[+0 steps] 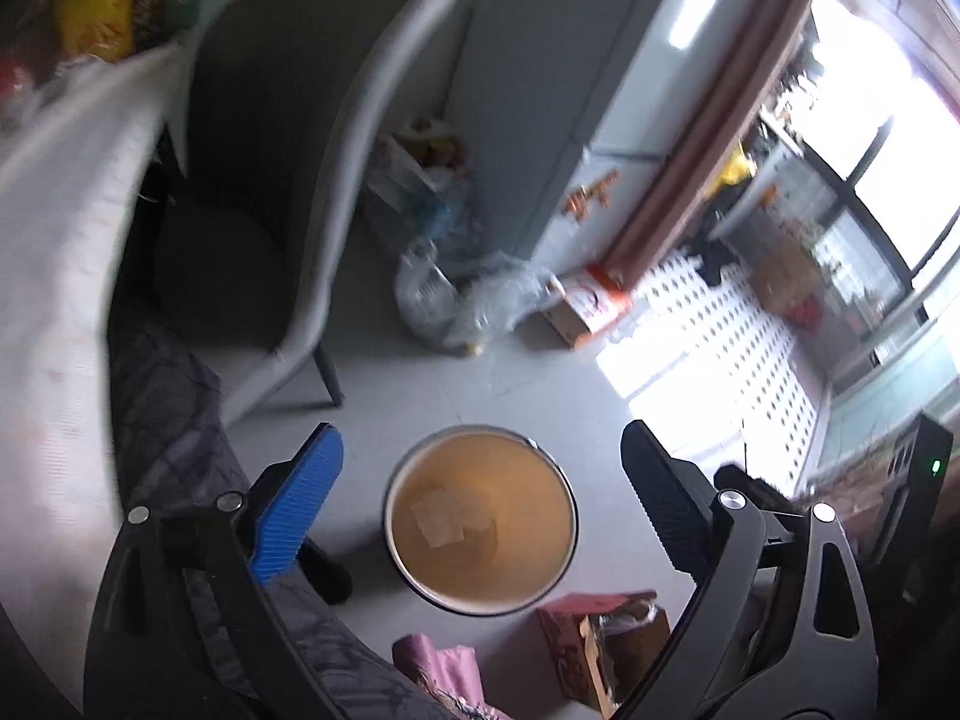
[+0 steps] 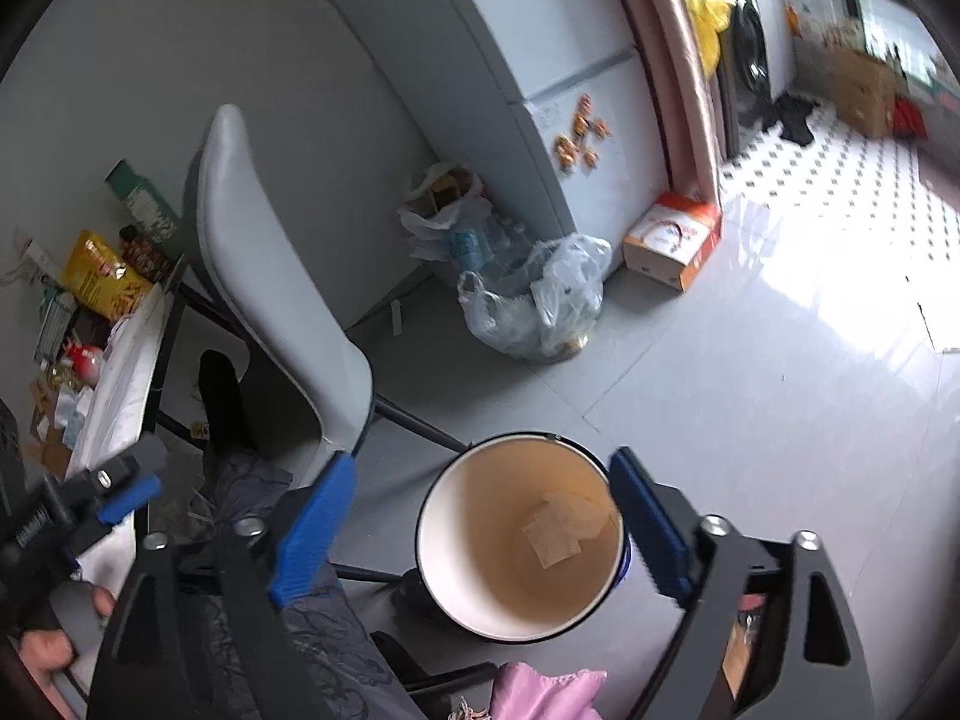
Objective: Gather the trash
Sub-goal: 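Open the right gripper to drop the tissue into the bin, then return both tools to the table above the bottle and foil wrapper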
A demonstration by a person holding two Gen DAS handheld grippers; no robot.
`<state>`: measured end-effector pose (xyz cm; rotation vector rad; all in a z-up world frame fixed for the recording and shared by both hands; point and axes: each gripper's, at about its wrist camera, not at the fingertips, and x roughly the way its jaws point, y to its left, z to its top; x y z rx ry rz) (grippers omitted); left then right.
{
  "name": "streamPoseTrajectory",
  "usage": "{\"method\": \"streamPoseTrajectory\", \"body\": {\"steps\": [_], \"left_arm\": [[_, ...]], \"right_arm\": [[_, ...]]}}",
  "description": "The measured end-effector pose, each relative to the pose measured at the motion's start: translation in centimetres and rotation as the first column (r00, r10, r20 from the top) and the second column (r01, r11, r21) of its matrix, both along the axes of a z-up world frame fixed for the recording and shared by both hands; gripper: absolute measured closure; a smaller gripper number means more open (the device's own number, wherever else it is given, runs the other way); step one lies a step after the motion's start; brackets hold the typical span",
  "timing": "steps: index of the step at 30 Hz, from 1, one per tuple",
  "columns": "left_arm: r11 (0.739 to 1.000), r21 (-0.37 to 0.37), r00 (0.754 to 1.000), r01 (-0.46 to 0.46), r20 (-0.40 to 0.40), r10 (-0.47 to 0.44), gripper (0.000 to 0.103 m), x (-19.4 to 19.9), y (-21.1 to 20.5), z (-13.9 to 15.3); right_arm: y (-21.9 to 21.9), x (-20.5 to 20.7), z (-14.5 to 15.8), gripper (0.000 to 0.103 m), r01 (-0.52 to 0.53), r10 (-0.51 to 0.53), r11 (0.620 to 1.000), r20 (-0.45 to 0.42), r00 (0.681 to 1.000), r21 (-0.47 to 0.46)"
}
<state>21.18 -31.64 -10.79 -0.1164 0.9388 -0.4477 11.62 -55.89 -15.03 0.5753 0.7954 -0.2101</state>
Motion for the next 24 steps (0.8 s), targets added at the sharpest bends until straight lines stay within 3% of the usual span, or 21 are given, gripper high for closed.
{"method": "streamPoseTrajectory", "body": {"steps": [2,11,20,24], "left_arm": [[1.0,-0.02,0.999,-0.02,0.036,0.021,0.009,-0.5,1.5,1.5],[0.981,-0.114,0.971,-0.158,0.16,0.176,0.006,-2.7,9.2,7.3],[0.925,-0.167,0.89,-0.341,0.261,0.375,0.006,-5.9,17.4,10.5],[0.909,-0.212,0.859,-0.359,0.305,0.411,0.006,-8.0,20.8,10.9]], "right_arm": [[1.3,0.2,1.2,0.007,-0.012,0.012,1.0,0.025,1.0,-0.016],[7.5,0.6,6.9,0.008,-0.019,0.034,0.986,0.089,0.995,-0.165],[14.2,0.0,11.3,0.007,-0.148,0.185,0.965,0.16,0.97,-0.215],[17.7,-0.1,12.7,0.007,-0.205,0.251,0.949,0.182,0.951,-0.238]]}}
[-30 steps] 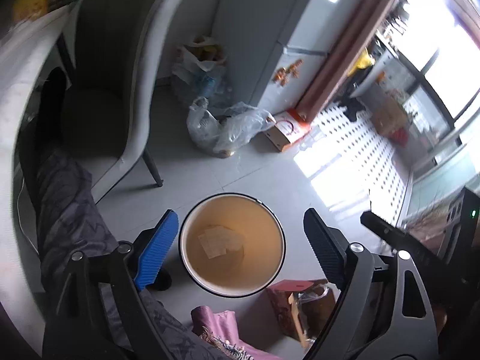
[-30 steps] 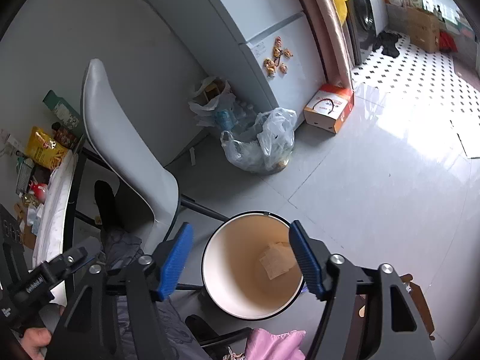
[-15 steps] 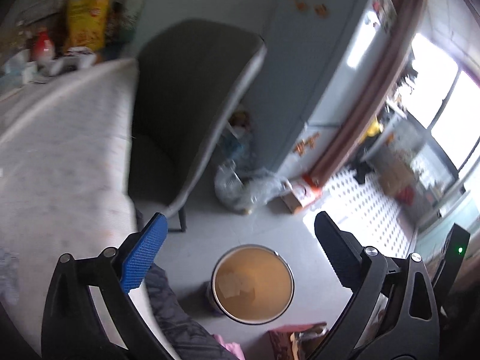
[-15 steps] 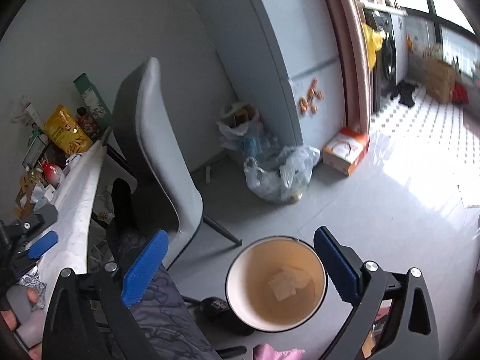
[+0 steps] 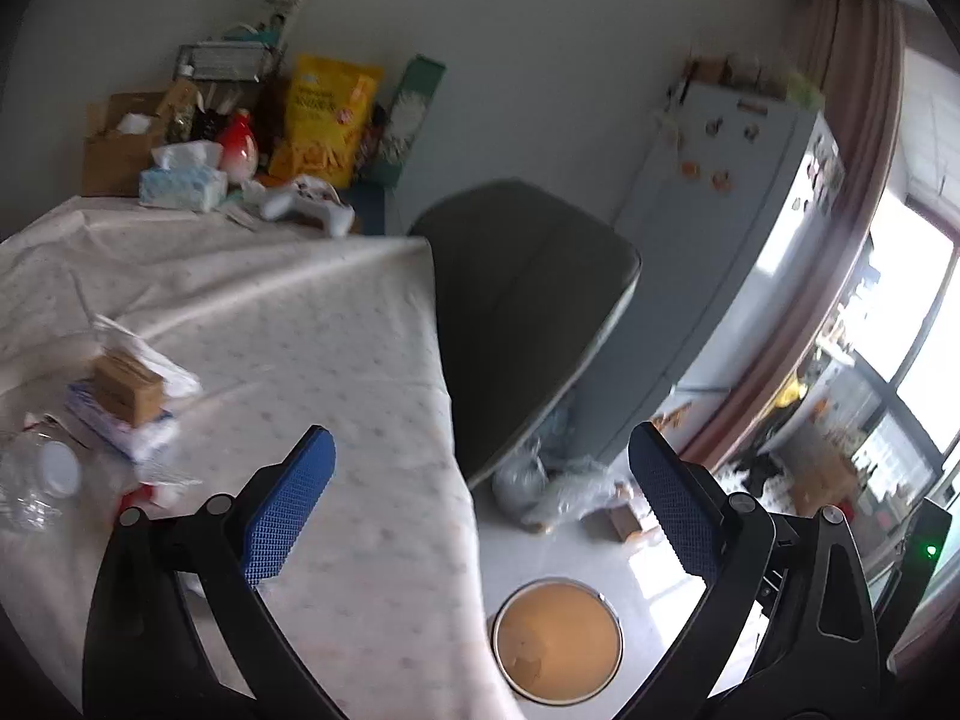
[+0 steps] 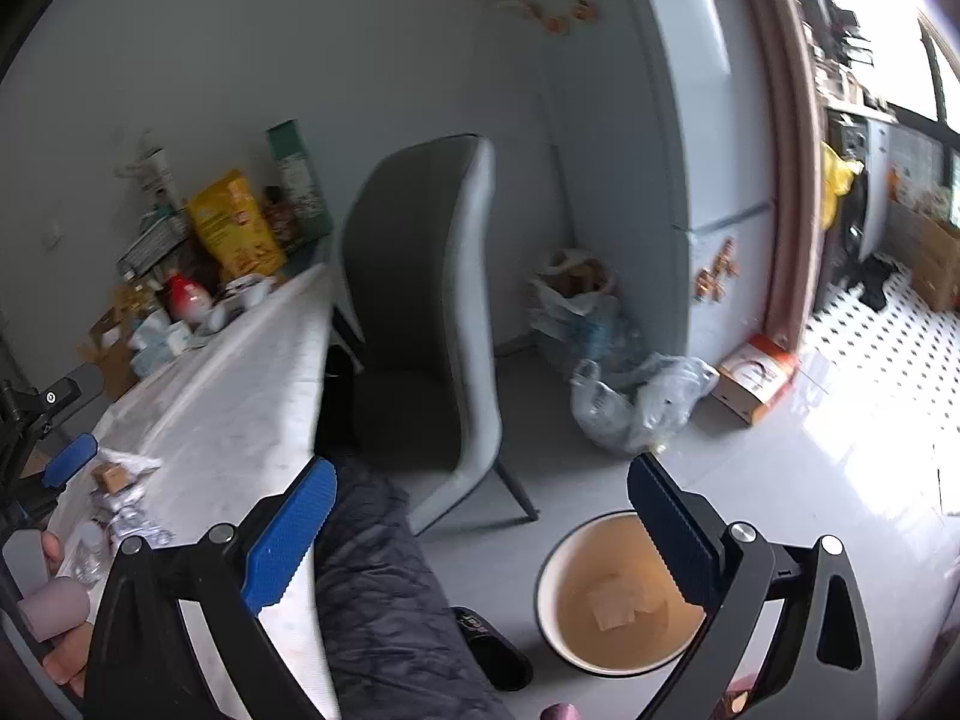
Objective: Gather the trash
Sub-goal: 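Return both tools to the table above the bottle and foil wrapper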
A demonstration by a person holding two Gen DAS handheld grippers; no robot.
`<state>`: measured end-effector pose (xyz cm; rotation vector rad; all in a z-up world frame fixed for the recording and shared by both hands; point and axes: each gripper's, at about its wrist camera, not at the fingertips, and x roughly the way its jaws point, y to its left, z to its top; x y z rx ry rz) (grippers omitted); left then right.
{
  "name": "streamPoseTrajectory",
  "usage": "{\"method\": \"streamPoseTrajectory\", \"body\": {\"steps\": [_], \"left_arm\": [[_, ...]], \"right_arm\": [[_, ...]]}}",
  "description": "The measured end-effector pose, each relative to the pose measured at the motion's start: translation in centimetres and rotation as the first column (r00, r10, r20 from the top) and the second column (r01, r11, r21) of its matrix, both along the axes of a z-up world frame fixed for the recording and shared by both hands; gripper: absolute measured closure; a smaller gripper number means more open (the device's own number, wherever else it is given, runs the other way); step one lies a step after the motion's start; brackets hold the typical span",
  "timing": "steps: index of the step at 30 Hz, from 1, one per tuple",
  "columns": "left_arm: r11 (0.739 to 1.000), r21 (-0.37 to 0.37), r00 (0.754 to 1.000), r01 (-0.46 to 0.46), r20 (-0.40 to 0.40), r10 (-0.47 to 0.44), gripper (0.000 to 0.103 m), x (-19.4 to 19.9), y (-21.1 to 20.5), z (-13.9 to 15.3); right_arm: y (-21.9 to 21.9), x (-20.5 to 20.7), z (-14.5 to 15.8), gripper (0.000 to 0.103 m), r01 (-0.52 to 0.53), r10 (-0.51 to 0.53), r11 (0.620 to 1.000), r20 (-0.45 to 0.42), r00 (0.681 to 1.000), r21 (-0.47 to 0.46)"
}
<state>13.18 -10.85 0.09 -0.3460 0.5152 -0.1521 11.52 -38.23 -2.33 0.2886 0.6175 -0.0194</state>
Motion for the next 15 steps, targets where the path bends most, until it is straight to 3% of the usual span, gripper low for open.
{"method": "streamPoseTrajectory", "body": {"steps": [5,15], "left_arm": [[0.998,-0.022,0.997,-0.055,0.058,0.056,0.006,-2.3,4.0,0.6],[0.992,0.021,0.989,-0.128,0.074,0.126,0.006,-5.6,9.8,0.4]], "right_arm": [[3.6,-0.2,1.1,0.007,-0.102,0.101,0.995,0.034,0.994,0.005],[10.3,-0.6,2.2,0.007,-0.267,0.269,0.963,0.097,0.958,-0.028]]}}
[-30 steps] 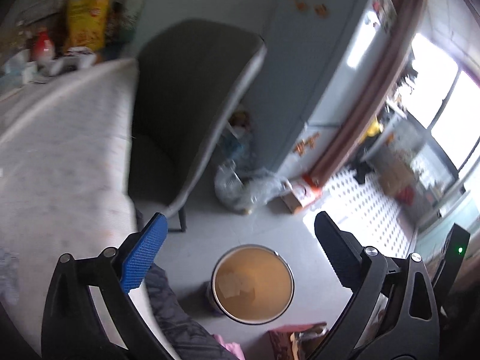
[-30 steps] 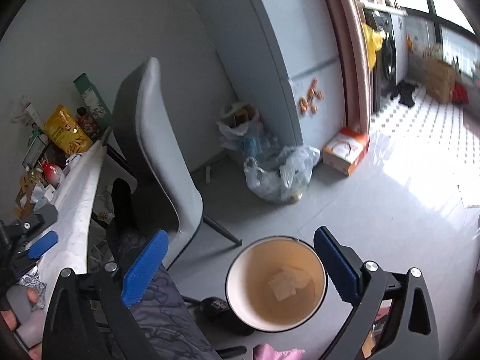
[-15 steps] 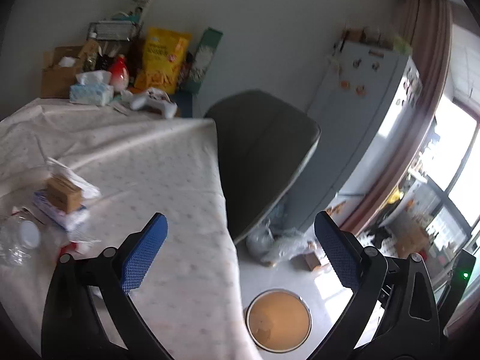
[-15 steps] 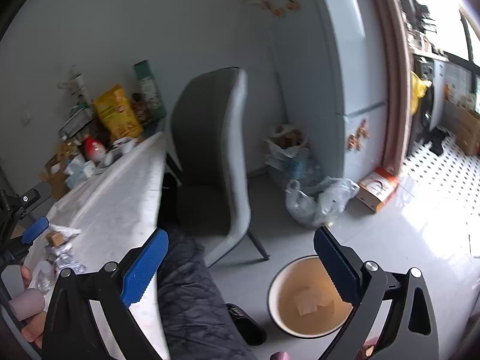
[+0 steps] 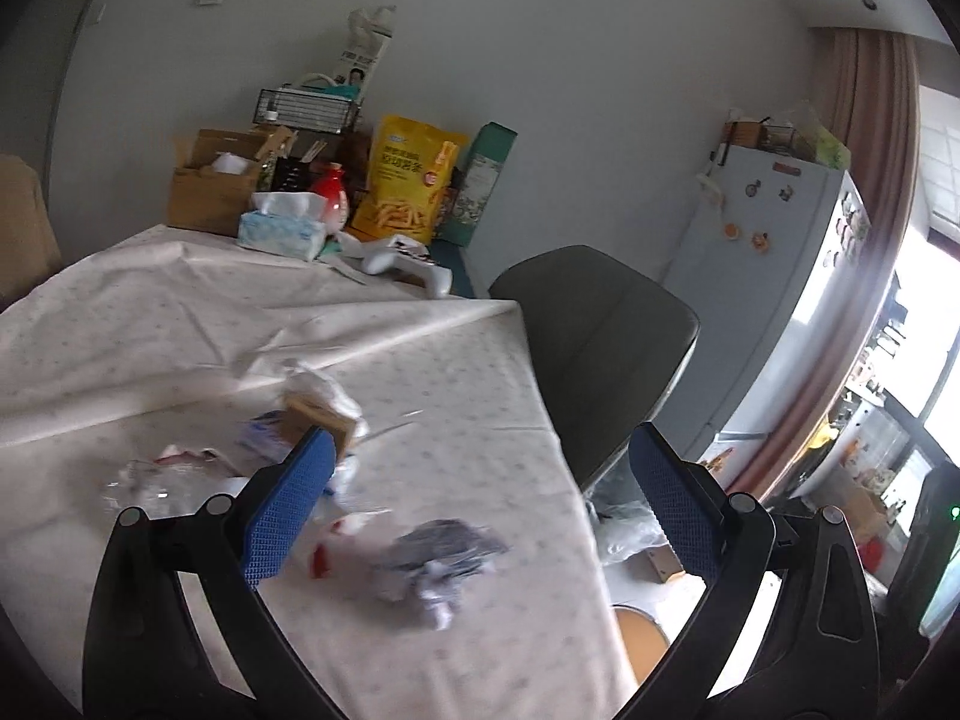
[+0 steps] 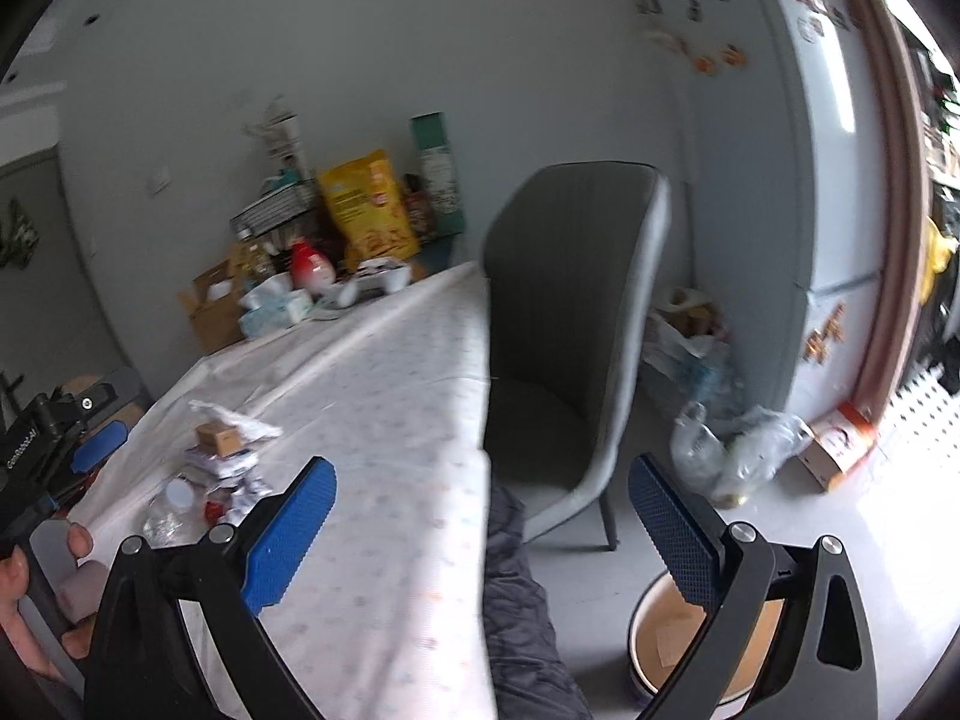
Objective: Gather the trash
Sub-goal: 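Return both tools to the table above the bottle and foil wrapper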
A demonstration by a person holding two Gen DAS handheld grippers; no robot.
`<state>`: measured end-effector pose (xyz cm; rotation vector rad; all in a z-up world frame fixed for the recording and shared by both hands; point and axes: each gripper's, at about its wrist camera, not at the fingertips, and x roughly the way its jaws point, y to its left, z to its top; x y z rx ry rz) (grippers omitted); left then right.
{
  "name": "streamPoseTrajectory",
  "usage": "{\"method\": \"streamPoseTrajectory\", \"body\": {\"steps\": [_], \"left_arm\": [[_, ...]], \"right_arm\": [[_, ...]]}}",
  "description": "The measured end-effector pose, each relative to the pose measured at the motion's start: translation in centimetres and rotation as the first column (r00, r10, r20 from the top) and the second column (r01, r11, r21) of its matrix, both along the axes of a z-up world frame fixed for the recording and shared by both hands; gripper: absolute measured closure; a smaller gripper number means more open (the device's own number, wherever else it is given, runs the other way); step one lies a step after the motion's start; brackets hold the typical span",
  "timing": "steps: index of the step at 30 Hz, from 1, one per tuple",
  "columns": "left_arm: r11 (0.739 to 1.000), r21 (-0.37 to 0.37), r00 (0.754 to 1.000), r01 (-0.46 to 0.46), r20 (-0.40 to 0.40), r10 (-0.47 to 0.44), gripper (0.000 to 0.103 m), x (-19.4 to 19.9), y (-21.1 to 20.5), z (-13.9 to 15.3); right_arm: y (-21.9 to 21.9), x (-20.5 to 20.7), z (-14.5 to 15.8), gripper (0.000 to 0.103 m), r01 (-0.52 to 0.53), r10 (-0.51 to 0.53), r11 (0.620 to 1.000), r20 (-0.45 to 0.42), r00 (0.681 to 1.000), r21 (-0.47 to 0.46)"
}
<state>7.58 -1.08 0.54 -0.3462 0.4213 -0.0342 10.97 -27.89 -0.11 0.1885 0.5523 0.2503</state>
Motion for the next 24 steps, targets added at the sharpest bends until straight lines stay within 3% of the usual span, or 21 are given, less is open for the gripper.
{"method": "streamPoseTrajectory", "body": {"steps": [7,12,18,24], "left_arm": [[0.999,0.013,0.999,-0.036,-0.023,0.036,0.006,-1.9,3.4,-0.8],[0.997,0.016,0.995,-0.073,-0.066,0.073,0.006,-3.2,7.0,-1.4],[0.994,-0.01,0.987,-0.113,-0.113,0.111,0.006,-4.0,10.6,-2.6],[0.99,-0.021,0.975,-0.143,-0.176,0.137,0.006,-3.3,12.4,-4.3]], "right_arm": [[4.2,0.5,-0.2,0.007,-0.11,0.11,0.994,-0.008,0.994,-0.019],[7.6,1.1,-0.9,0.008,-0.19,0.187,0.981,-0.073,0.98,-0.031],[10.5,1.9,-2.1,0.021,-0.267,0.26,0.963,-0.15,0.954,-0.032],[12.7,2.6,-3.2,0.023,-0.32,0.312,0.947,-0.186,0.931,-0.012]]}}
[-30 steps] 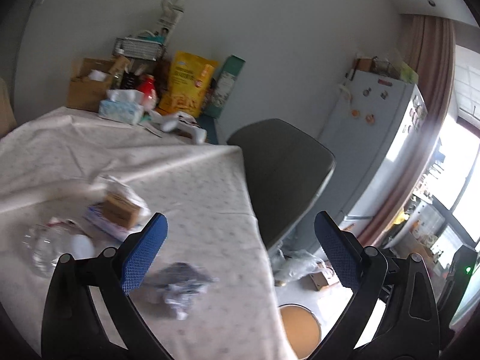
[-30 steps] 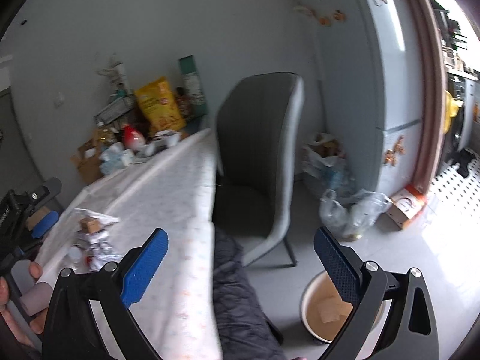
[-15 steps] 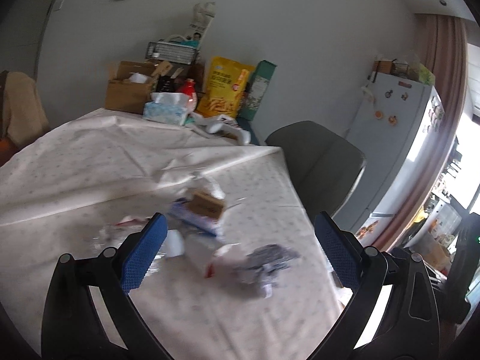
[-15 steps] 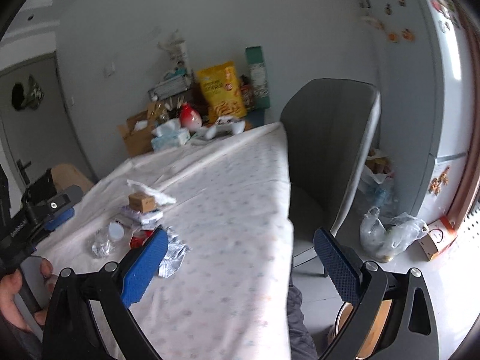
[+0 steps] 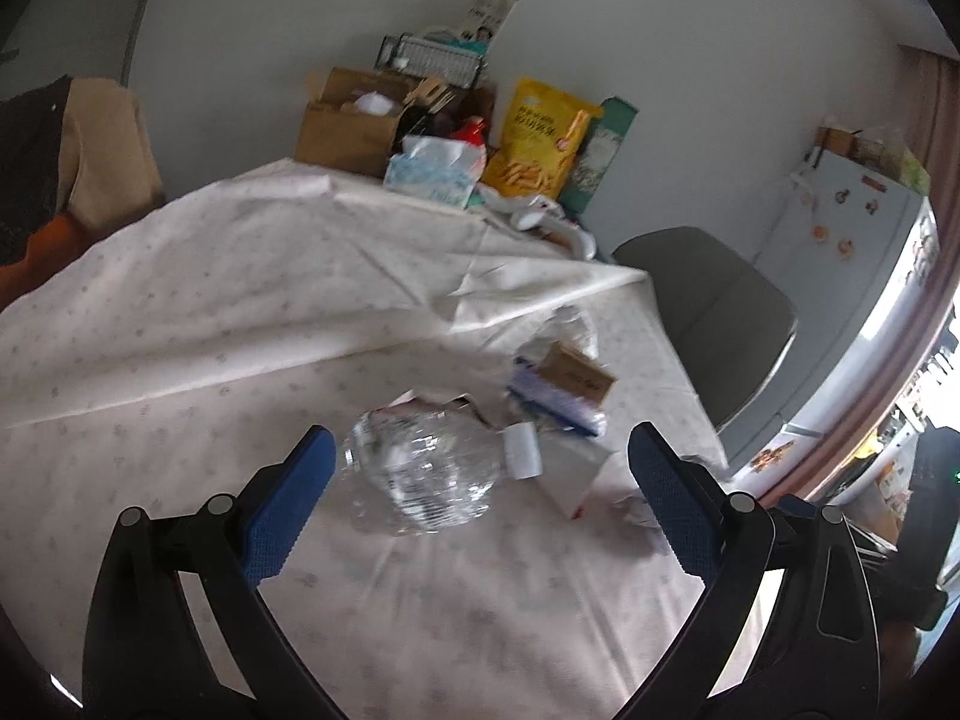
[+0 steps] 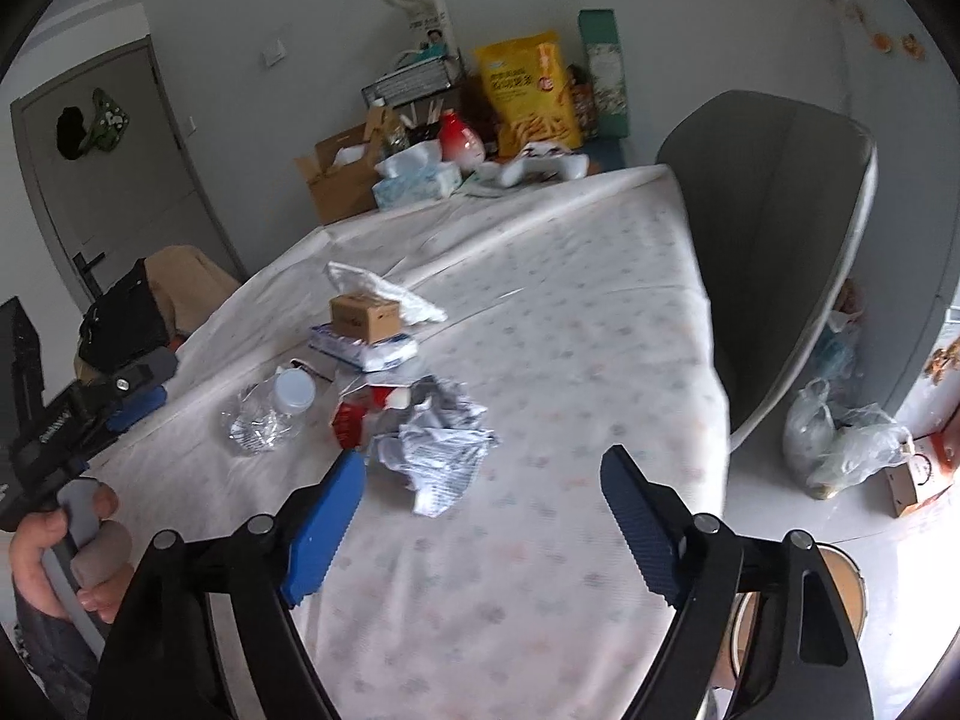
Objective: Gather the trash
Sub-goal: 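Return both tools to the table above the bottle and foil wrapper, then grasp the clear plastic bottle with the left gripper while the right grasps the foil wrapper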
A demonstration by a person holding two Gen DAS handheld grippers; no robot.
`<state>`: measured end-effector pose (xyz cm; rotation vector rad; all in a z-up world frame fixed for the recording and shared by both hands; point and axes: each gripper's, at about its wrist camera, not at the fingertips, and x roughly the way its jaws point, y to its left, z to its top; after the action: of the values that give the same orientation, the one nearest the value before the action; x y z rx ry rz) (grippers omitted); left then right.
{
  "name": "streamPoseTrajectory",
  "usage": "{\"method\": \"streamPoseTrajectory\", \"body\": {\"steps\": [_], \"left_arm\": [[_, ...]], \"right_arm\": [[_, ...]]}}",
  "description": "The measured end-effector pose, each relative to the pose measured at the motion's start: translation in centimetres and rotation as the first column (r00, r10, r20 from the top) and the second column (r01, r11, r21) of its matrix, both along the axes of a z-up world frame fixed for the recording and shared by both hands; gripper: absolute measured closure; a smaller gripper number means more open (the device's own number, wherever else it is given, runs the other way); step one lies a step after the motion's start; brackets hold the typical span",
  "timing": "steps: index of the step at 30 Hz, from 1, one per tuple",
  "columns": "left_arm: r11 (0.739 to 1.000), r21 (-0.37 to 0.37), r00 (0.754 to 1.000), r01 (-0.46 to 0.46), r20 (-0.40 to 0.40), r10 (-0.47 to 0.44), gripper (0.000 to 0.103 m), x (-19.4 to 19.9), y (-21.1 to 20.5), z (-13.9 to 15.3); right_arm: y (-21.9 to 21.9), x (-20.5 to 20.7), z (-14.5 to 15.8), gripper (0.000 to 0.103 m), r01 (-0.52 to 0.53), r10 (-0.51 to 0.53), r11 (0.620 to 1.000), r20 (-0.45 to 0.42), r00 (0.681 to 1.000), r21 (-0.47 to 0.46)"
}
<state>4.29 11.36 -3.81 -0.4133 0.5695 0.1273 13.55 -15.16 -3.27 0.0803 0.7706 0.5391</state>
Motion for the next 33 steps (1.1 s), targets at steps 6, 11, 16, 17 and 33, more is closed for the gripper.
{"method": "streamPoseTrajectory", "body": {"steps": [6,11,16,17,33], "left_arm": [[0.999,-0.013,0.996,-0.035,-0.088,0.033,0.006,2.0,1.1,-2.3],[1.0,-0.005,0.991,-0.03,-0.132,0.029,0.006,3.2,0.5,-3.2],[0.999,0.035,0.991,-0.006,-0.132,0.011,0.006,4.1,-0.6,-2.9],[0.999,0.051,0.99,0.0,-0.138,0.007,0.006,4.5,-0.9,-2.9],[0.902,0.411,0.959,0.129,-0.283,-0.009,0.018,7.9,-5.9,-2.9]], "right_arm": [[2.3,1.5,-1.4,0.018,-0.03,0.029,1.0,-0.046,0.998,-0.002],[3.6,2.7,-2.6,0.016,-0.032,0.032,0.999,-0.083,0.996,0.001],[4.2,3.7,-3.1,0.016,-0.039,0.038,0.999,-0.084,0.996,-0.006],[4.3,3.9,-3.2,0.016,-0.04,0.04,0.999,-0.087,0.995,-0.006],[3.0,5.7,-4.3,0.063,-0.068,0.075,0.996,-0.147,0.986,0.056]]}}
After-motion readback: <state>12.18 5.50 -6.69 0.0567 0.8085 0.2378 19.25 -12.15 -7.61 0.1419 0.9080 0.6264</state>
